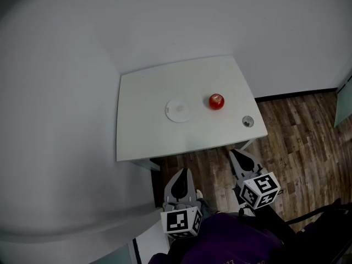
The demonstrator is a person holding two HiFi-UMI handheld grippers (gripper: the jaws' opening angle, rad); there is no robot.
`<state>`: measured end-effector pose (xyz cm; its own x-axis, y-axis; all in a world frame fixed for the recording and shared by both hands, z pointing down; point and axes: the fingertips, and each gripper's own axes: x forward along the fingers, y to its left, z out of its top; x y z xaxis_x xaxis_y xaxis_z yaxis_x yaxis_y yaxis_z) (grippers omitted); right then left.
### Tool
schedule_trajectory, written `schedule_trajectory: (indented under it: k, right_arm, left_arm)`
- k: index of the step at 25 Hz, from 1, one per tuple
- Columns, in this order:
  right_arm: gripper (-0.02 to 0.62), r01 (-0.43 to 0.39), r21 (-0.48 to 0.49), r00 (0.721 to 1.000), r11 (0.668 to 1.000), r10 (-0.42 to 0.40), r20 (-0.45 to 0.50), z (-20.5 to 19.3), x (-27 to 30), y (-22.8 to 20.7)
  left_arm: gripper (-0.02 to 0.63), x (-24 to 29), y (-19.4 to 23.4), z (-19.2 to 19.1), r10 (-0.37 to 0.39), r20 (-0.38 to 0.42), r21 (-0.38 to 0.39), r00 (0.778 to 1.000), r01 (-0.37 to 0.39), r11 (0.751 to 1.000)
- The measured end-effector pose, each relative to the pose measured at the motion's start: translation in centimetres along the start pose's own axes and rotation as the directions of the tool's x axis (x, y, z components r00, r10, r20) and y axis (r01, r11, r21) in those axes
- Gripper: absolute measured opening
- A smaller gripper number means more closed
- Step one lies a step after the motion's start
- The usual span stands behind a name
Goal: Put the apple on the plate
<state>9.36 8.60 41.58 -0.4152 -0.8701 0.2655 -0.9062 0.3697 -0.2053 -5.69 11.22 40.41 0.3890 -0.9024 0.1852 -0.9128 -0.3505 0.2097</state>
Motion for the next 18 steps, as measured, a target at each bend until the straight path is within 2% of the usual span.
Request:
schedule_trajectory:
  k: [8,12,18]
  right_arm:
    - [0.011,0.047,0.005,0.999,0.999,-0.047,0.008,1.2,5.8,0.0]
    - [0.011,0.056,0.007,0.998,0.998,-0.056,-0.005,1.1,7.3,0.3]
    - [0.012,0.037,0.012,0.999,0.999,-0.037,0.003,1.8,9.0,-0.6]
  left_arm:
    - [0.006,4.5,4.6,1.4,-0.039,-0.007,0.002,0.999,0.039,0.999]
    - [0.006,5.9,6.3,1.5,-0.030,-0.014,0.028,0.999,0.030,0.999]
    - [0.006,7.5,7.3,1.2,-0.018,-0.030,-0.032,0.999,0.017,0.999]
